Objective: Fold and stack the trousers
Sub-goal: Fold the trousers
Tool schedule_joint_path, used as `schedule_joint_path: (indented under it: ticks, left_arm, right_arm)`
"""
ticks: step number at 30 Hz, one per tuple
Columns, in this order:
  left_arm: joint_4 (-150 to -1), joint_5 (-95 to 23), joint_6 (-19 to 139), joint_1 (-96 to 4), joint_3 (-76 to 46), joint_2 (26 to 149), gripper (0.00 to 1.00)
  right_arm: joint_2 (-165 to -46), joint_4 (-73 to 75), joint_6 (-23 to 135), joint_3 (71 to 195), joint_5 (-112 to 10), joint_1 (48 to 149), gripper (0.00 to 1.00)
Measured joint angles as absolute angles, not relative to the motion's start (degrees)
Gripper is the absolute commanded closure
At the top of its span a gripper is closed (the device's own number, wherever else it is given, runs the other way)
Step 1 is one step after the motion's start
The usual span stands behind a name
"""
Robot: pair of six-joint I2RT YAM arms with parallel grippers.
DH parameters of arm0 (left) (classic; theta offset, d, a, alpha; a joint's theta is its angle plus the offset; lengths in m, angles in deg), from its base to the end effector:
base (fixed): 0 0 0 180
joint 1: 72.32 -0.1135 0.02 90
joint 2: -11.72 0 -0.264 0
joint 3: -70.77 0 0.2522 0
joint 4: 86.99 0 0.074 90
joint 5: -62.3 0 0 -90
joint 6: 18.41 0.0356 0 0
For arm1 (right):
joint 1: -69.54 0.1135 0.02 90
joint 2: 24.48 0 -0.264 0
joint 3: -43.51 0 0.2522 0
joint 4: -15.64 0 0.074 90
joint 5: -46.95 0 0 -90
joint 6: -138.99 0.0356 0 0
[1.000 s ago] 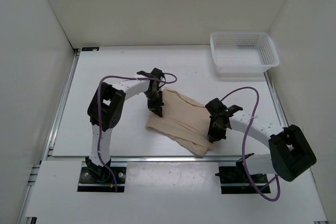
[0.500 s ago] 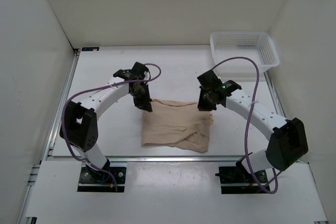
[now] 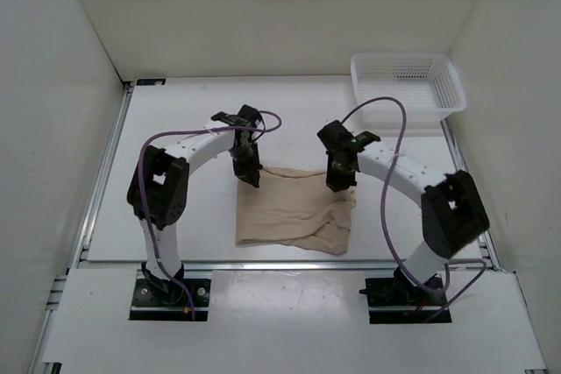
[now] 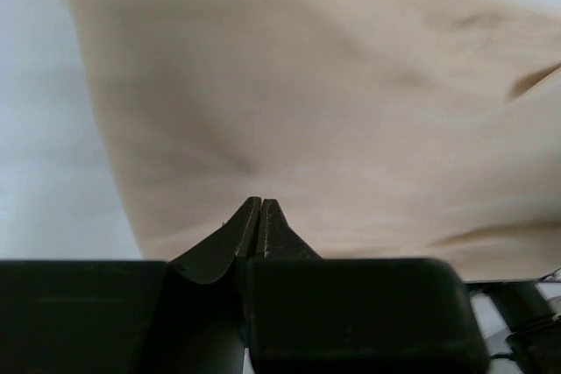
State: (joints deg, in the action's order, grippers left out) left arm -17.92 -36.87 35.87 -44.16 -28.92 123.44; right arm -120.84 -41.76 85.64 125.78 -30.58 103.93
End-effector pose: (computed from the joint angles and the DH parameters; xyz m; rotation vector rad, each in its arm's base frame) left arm 0.3334 -0.1849 0.1984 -0.1836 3.0709 -0.3360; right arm 0.2753 0.1791 0.2113 0.1033 2.7524 0.0158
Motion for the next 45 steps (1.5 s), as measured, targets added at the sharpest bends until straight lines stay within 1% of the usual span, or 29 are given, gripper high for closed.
schedule_joint_path:
  ticks: [4, 7, 10, 13, 16, 19, 22, 23, 25, 29, 32, 35, 37, 45]
  left_arm:
    - [-17.77, -36.65, 35.56, -42.89, -19.02, 116.53, 0.84]
    - [-18.47, -36.65, 35.45, -42.24, -13.56, 112.66, 0.84]
    - [-18.9, -36.39, 35.32, -42.11, -9.75, 112.18, 0.84]
    - [-19.62, -35.97, 35.3, -42.13, -8.22, 113.82, 0.84]
    - [-20.17, -35.82, 35.3, -42.17, -8.16, 114.19, 0.84]
    - [-20.15, -35.32, 35.32, -42.17, -8.29, 113.47, 0.84]
    - [-19.32, -34.83, 35.32, -42.17, -9.45, 112.95, 0.84]
    - [-19.17, -34.75, 35.32, -42.17, -10.17, 112.9, 0.84]
    - [-19.25, -34.7, 35.32, -42.17, -11.57, 112.86, 0.83]
    - [-19.32, -34.35, 35.34, -42.19, -13.25, 112.75, 0.83]
    - [-19.41, -33.41, 35.34, -42.19, -13.75, 113.67, 0.83]
    - [-20.0, -32.61, 35.34, -42.19, -15.41, 117.97, 0.83]
    - [-20.61, -32.12, 35.32, -42.19, -16.03, 121.25, 0.85]
    - [-18.31, -32.06, 36.79, -44.6, -22.78, 125.75, 0.85]
  right_arm:
    - [-110.5, -41.59, 85.94, 120.2, -31.06, 106.69, 0.91]
    - [-106.26, -41.19, 86.84, 114.08, -31.54, 108.32, 0.91]
    - [-107.49, -40.91, 88.41, 106.98, -31.63, 108.39, 0.91]
    - [-110.92, -41.63, 89.99, 104.07, -31.54, 108.24, 0.93]
    - [-109.95, -42.37, 91.12, 104.36, -30.84, 108.85, 0.93]
    - [-105.78, -45.46, 92.06, 106.15, -29.58, 110.49, 0.93]
    - [-101.26, -48.43, 92.39, 110.15, -28.37, 111.36, 0.93]
    - [-100.36, -48.95, 92.43, 111.81, -27.81, 111.36, 0.92]
    - [-99.86, -49.48, 92.5, 114.96, -26.54, 111.34, 0.92]
    - [-103.99, -48.71, 91.95, 118.35, -25.03, 110.93, 0.9]
    - [-110.85, -46.09, 90.99, 118.67, -25.01, 110.12, 0.9]
    - [-119.77, -42.31, 90.34, 118.63, -25.49, 109.26, 0.9]
    - [-123.92, -40.78, 89.81, 119.39, -26.3, 108.67, 0.9]
    - [-128.34, -41.76, 87.01, 125.14, -30.63, 107.43, 0.92]
